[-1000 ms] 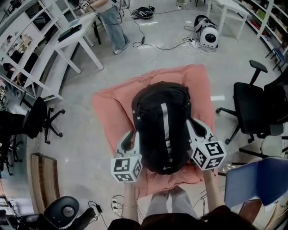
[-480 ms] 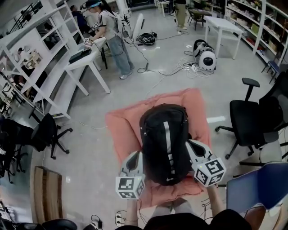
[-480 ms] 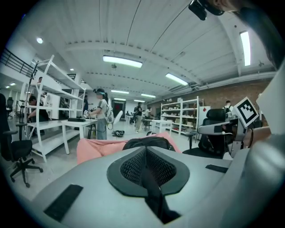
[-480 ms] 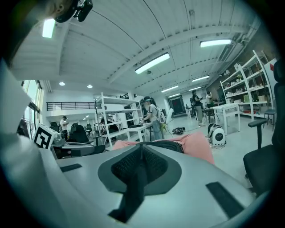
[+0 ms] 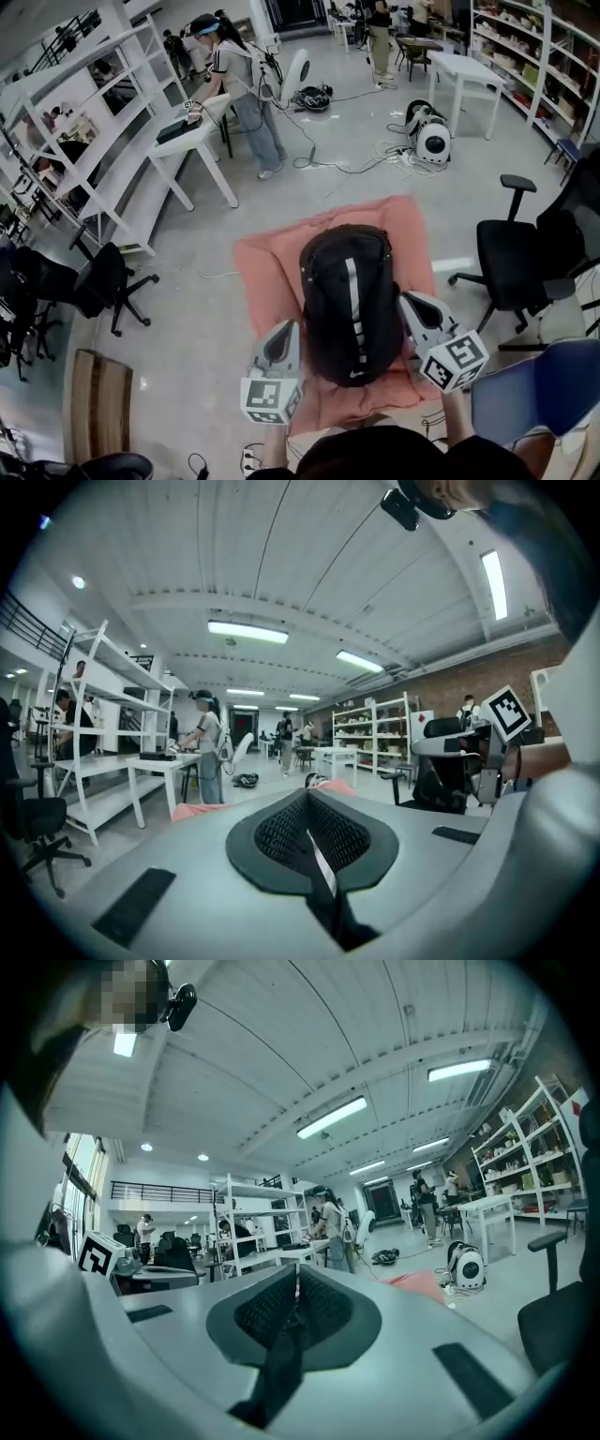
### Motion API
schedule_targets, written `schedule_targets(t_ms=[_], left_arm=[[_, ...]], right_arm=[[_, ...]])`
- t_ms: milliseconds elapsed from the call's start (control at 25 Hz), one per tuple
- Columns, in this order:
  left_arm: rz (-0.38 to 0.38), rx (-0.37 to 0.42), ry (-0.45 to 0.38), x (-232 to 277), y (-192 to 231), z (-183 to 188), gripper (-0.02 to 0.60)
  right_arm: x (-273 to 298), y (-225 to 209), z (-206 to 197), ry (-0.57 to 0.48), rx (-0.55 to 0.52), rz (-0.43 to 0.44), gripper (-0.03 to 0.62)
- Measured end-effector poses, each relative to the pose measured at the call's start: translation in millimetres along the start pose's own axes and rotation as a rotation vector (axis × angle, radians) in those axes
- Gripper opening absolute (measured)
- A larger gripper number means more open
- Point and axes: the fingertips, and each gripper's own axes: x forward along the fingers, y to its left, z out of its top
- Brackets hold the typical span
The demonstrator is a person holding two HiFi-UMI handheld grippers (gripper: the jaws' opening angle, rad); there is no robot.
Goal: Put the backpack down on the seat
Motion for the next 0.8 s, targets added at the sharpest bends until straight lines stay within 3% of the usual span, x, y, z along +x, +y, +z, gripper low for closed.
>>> schedule_targets(t_ms=[800], left_arm=[[0.035, 0.036, -0.092, -28, 2, 35, 0.014]], right_arm=[[-20, 15, 18, -0.056, -0.053, 0.008, 0.012]])
